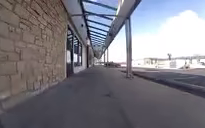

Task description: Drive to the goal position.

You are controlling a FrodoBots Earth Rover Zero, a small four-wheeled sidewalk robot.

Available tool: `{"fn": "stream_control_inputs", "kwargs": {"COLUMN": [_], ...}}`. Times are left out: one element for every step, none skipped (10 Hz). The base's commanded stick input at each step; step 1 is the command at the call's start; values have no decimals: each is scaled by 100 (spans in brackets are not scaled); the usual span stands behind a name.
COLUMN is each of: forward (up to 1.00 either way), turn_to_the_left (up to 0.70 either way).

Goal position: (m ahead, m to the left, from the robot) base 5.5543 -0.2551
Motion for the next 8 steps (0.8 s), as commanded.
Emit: {"fn": "stream_control_inputs", "kwargs": {"forward": [85, 85, 85, 85, 85, 85, 85, 85], "turn_to_the_left": [0, 0, 0, 0, 0, 0, 27, 19]}}
